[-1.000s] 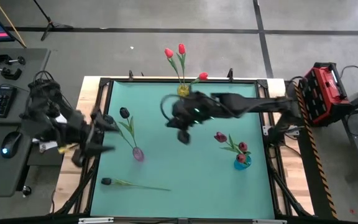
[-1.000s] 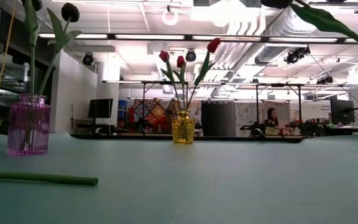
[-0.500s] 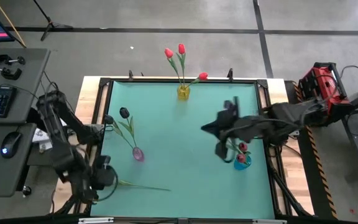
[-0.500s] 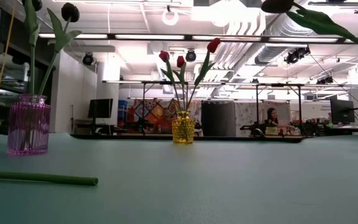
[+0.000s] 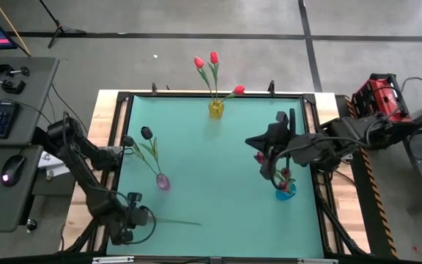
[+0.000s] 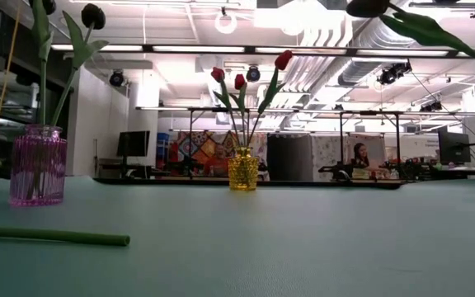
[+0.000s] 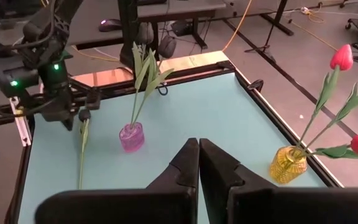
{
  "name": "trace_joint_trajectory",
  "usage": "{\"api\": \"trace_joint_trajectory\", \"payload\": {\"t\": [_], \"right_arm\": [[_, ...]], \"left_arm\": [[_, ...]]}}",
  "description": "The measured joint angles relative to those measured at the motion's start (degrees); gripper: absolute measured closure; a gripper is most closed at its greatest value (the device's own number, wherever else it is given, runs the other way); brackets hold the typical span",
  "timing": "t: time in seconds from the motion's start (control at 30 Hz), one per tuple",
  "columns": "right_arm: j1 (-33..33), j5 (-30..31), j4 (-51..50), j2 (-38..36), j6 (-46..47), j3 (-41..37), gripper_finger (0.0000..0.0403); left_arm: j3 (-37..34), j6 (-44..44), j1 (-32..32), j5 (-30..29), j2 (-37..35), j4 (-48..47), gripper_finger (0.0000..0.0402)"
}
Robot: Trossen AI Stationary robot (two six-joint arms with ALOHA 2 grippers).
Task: Sort flowers into vase by color
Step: Put the black tulip into the violet vase
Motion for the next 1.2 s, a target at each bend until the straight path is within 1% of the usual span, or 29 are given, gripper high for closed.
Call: {"api": "trace_joint_trajectory", "payload": {"t": [0.13,0.4,0.47,0.67,0.8,0.97,1.07,1.2], "right_arm": [[0.00,-0.15,-0.24,0.02,0.00,-0.02,0.0403],[0.00,-0.26,-0.24,0.02,0.07,-0.02,0.0403],[0.00,-0.39,-0.24,0.02,0.62,-0.02,0.0403],[0.00,-0.68,-0.24,0.05,2.08,-0.02,0.0403],[0.00,-1.08,-0.24,0.05,2.98,-0.02,0.0403],[0.00,-1.36,-0.24,0.05,3.02,-0.02,0.0403],[0.00,-1.40,-0.24,0.05,3.03,-0.02,0.0403],[0.00,-1.55,-0.24,0.05,3.02,-0.02,0.0403]], "left_arm": [[0.10,7.57,2.32,-0.38,1.76,7.69,0.0401],[1.06,18.62,10.16,0.86,9.84,9.92,0.0401],[1.65,21.61,12.31,1.13,11.30,11.95,0.0401],[1.91,30.77,17.46,6.31,13.71,17.84,0.0401],[1.84,35.24,21.46,7.03,14.02,20.71,0.0401],[1.72,39.69,26.55,2.16,14.35,27.03,0.0401],[1.72,41.81,29.65,-2.18,14.30,30.04,0.0401],[1.72,41.97,34.47,-6.91,14.28,35.52,0.0401]]}}
